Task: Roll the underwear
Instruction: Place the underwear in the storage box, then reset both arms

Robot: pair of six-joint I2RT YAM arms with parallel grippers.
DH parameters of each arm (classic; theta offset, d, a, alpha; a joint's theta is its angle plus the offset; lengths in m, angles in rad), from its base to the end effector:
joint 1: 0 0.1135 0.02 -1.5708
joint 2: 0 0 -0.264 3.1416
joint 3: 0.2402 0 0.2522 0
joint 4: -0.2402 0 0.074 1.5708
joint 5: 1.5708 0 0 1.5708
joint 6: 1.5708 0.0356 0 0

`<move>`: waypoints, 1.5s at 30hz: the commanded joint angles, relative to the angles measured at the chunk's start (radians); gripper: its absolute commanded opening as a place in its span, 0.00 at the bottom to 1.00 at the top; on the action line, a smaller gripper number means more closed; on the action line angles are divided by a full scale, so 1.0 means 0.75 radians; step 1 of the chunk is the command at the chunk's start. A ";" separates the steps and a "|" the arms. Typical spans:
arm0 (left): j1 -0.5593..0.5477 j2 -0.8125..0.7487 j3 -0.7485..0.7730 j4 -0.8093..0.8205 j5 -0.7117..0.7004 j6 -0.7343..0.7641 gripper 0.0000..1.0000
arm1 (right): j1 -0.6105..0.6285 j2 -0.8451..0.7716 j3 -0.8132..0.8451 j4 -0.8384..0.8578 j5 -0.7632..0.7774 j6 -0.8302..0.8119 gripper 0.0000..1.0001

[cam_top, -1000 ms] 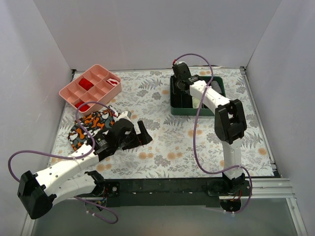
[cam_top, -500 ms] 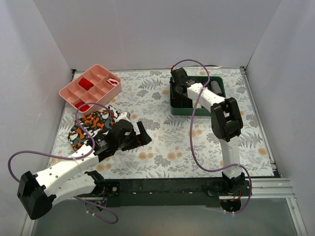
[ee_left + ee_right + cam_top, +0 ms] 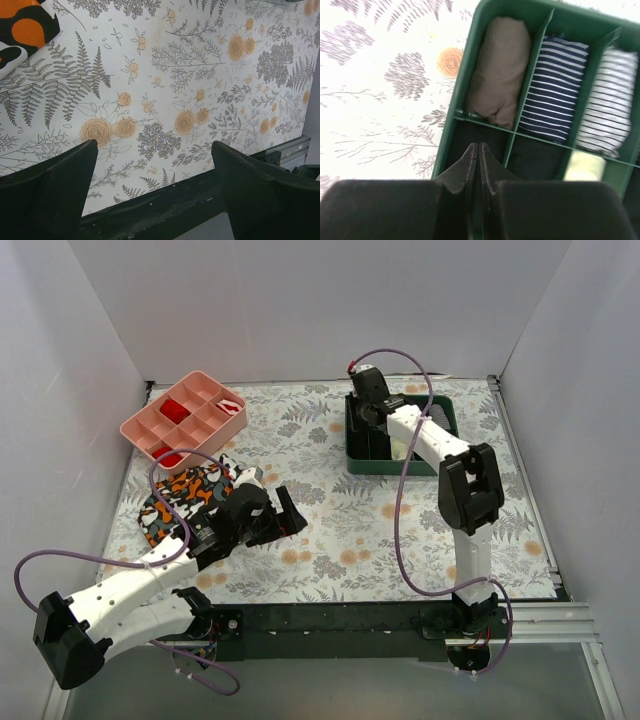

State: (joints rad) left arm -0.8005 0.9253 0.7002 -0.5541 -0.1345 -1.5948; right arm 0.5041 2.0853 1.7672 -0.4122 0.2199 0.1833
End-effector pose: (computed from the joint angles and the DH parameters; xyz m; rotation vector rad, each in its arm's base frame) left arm 0.1365 -0.1338 0.2514 -1.0633 2.3477 -0.9391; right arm 0.4261 0.2262 0.2512 -0.2530 2.2679 0.1063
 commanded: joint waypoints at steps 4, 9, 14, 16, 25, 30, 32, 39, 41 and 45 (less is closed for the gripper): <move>0.006 -0.043 -0.001 -0.014 -0.021 -0.007 0.98 | -0.005 -0.215 -0.174 0.048 -0.029 -0.005 0.10; 0.006 -0.056 -0.007 -0.014 -0.033 -0.009 0.98 | -0.005 -0.273 -0.372 0.149 -0.111 0.044 0.09; 0.006 -0.060 0.003 -0.002 -0.037 0.016 0.98 | -0.005 -0.222 -0.426 0.200 -0.183 0.066 0.07; 0.006 -0.041 0.030 -0.014 -0.050 0.022 0.98 | -0.003 -0.185 -0.403 0.182 -0.183 0.062 0.05; 0.006 -0.107 0.069 -0.114 -0.228 -0.040 0.98 | -0.003 -0.483 -0.448 0.183 -0.075 0.003 0.10; 0.006 -0.105 0.163 -0.120 -0.309 0.048 0.98 | -0.005 -0.708 -0.591 0.214 0.007 -0.048 0.19; 0.006 -0.109 0.195 -0.120 -0.322 0.089 0.98 | -0.005 -0.821 -0.658 0.220 0.034 -0.064 0.20; 0.006 -0.141 0.291 -0.085 -0.252 0.277 0.98 | -0.003 -1.148 -1.051 0.284 0.142 -0.013 0.71; 0.006 -0.139 0.318 -0.088 -0.267 0.306 0.98 | -0.005 -1.244 -1.155 0.290 0.169 0.001 0.76; 0.006 -0.158 0.326 -0.037 -0.287 0.335 0.98 | -0.005 -1.422 -1.301 0.280 0.279 0.056 0.88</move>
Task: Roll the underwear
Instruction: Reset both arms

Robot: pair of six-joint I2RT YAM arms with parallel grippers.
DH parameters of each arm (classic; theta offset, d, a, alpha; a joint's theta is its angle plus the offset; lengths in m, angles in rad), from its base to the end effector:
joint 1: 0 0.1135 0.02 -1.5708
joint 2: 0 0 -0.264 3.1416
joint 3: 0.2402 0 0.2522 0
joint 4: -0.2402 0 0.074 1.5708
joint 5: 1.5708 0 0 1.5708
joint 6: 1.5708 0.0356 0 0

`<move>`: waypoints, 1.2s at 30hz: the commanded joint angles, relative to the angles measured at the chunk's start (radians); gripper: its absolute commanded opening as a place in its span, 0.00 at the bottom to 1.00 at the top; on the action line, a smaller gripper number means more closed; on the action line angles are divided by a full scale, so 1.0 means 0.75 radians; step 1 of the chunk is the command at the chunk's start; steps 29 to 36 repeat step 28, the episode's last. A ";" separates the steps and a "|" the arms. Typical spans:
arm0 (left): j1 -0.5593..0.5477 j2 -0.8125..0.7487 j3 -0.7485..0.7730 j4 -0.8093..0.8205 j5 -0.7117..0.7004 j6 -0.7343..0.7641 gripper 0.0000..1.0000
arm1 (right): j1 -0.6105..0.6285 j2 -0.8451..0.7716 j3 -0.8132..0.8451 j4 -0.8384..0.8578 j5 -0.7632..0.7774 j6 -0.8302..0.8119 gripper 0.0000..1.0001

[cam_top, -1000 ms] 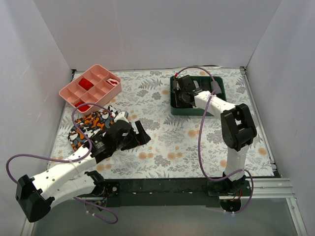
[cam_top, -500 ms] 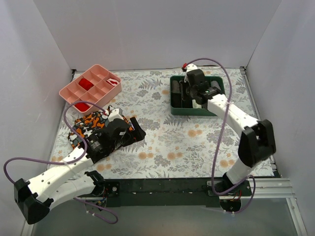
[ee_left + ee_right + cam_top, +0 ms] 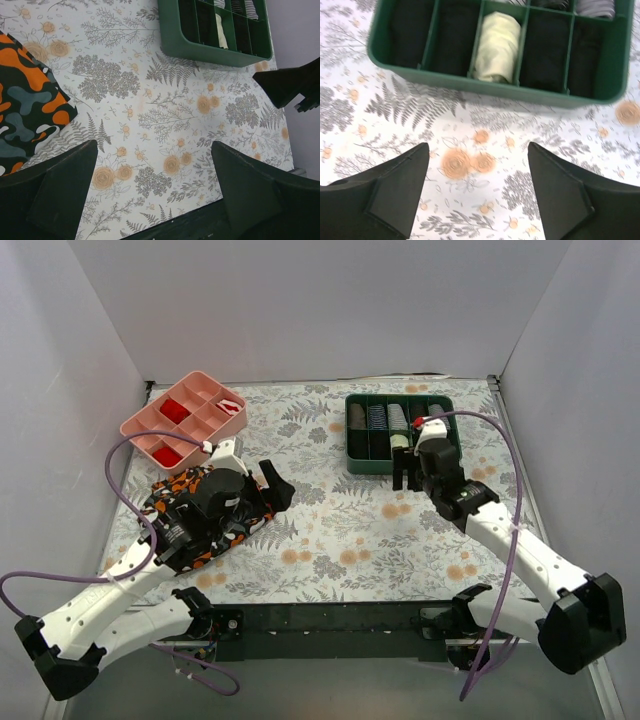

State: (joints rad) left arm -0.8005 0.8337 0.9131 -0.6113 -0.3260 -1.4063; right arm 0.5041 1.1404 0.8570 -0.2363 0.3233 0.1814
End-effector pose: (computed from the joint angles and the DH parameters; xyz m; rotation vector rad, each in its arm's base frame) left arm 0.1299 -0.1175 0.3336 -0.8625 2.0591 -0.9699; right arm 0.2290 0.1134 0.2890 -0.1382 2.0575 0.0848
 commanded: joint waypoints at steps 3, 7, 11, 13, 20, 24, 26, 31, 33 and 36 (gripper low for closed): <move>0.006 -0.042 0.051 0.099 -0.030 0.130 0.98 | -0.007 -0.248 -0.193 0.049 0.319 0.148 0.91; 0.006 0.023 0.134 0.120 -0.001 0.222 0.98 | -0.007 -0.326 -0.349 0.072 0.538 0.208 0.93; 0.006 0.215 0.263 0.109 -0.003 0.296 0.98 | -0.007 -0.381 -0.492 0.219 0.651 0.155 0.93; 0.006 0.277 0.282 0.164 0.040 0.325 0.98 | -0.007 -0.387 -0.568 0.288 0.720 0.137 0.95; 0.010 0.363 0.178 0.471 0.316 0.427 0.98 | -0.009 -0.308 -0.689 0.536 0.839 0.067 0.99; 0.022 0.283 0.118 0.498 0.204 0.456 0.98 | -0.018 -0.318 -0.709 0.585 0.933 0.047 0.99; 0.039 0.240 0.086 0.482 0.120 0.454 0.98 | -0.024 -0.336 -0.739 0.676 0.976 0.028 0.99; 0.045 0.212 0.039 0.469 0.051 0.454 0.98 | -0.036 -0.369 -0.778 0.789 0.968 -0.049 0.99; 0.045 0.212 0.039 0.469 0.051 0.454 0.98 | -0.036 -0.369 -0.778 0.789 0.968 -0.049 0.99; 0.045 0.212 0.039 0.469 0.051 0.454 0.98 | -0.036 -0.369 -0.778 0.789 0.968 -0.049 0.99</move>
